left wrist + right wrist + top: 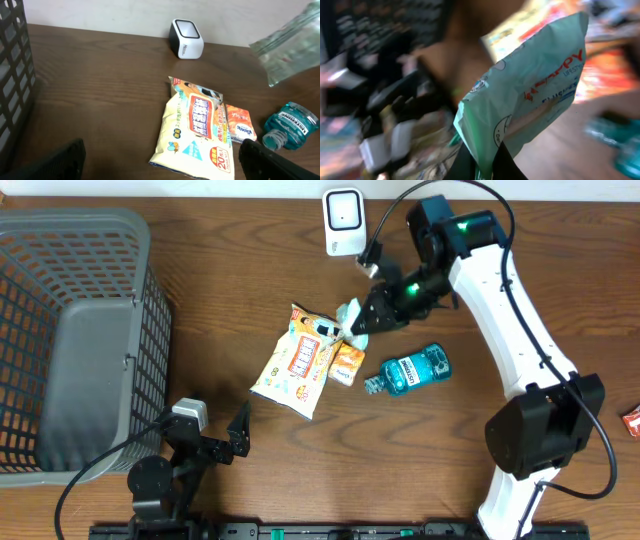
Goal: Scan the item barcode
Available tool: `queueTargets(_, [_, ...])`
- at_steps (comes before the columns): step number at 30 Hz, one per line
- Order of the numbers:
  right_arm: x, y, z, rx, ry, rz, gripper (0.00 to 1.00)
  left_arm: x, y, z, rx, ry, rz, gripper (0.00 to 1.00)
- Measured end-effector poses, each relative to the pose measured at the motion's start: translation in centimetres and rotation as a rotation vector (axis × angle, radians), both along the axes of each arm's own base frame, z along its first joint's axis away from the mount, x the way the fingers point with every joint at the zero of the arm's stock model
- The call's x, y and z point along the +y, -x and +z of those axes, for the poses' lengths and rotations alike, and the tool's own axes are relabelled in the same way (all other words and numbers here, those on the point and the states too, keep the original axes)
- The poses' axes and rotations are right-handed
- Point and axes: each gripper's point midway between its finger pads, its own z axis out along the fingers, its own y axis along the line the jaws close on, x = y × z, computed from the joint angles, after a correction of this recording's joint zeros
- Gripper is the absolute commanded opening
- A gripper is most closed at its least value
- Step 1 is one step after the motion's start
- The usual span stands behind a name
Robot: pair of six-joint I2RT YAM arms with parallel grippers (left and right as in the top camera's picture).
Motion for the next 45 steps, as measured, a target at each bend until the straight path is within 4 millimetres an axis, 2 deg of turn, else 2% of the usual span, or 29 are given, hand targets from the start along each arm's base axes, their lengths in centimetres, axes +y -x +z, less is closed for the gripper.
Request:
queueTargets(7, [1.6,3.3,3.6,0.017,-0.306,0.142,0.01,0.0,0.0,0.0,0.000,0.000,0.000,0.98])
queueTargets(11, [2.1,3.4,4.7,-0.011,-0.393,0.156,0.01,0.0,0.0,0.0,0.000,0.000,0.000,0.98])
queueTargets(14, [2.2,3.3,4.6,-0.067,-0.402,0.191,0.02,0.0,0.0,0.0,0.000,0.000,0.000,0.98])
queueTargets(16, [2.1,2.9,3.7,-0.129,-0.372,0.227,0.02,0.0,0.0,0.0,0.000,0.000,0.000,0.98])
queueTargets(18, [1.9,2.0,2.0,-0.195,-0.311,0.252,0.02,0.0,0.0,0.0,0.000,0.000,0.000,0.98])
queueTargets(21, [1.1,-0.3,-1.8,-0.243,-0.151,0.218,0.02,0.0,0.0,0.0,0.000,0.000,0.000,0.98])
queueTargets(24, [-0.6,-2.5,-6.1,-0.222,0.074,0.102,0.01,0.0,0.0,0.0,0.000,0.000,0.000,0.98])
queueTargets(27, [-1.9,-3.6,-9.0,-0.214,0.246,0.016,0.02,0.0,0.0,0.0,0.000,0.000,0.000,0.98])
queueTargets(28, [-2.1,-3.9,-10.1,-0.221,0.304,-0.008,0.02,0.0,0.0,0.0,0.000,0.000,0.000,0.98])
queueTargets(30, [-1.9,-3.9,-11.4,-0.231,0.377,-0.032,0.11,0.0,0.0,0.0,0.000,0.000,0.000,0.98])
queueTargets(32, [-1.2,-3.4,-12.5,-0.244,0.440,-0.034,0.19,0.0,0.0,0.0,0.000,0.000,0.000,0.98])
queueTargets(35, [0.2,-2.7,-13.4,-0.287,0.506,-0.011,0.43,0.0,0.0,0.0,0.000,0.000,0.000,0.98])
queueTargets(38, [1.4,-1.8,-13.8,-0.344,0.573,0.028,0.55,0.0,0.0,0.0,0.000,0.000,0.000,0.98])
queueTargets(41, [2.3,-1.2,-14.0,-0.397,0.633,0.058,0.58,0.0,0.0,0.0,0.000,0.000,0.000,0.98])
queueTargets(45, [2.1,-1.4,-14.0,-0.448,0.730,0.024,0.61,0.0,0.0,0.0,0.000,0.000,0.000,0.98])
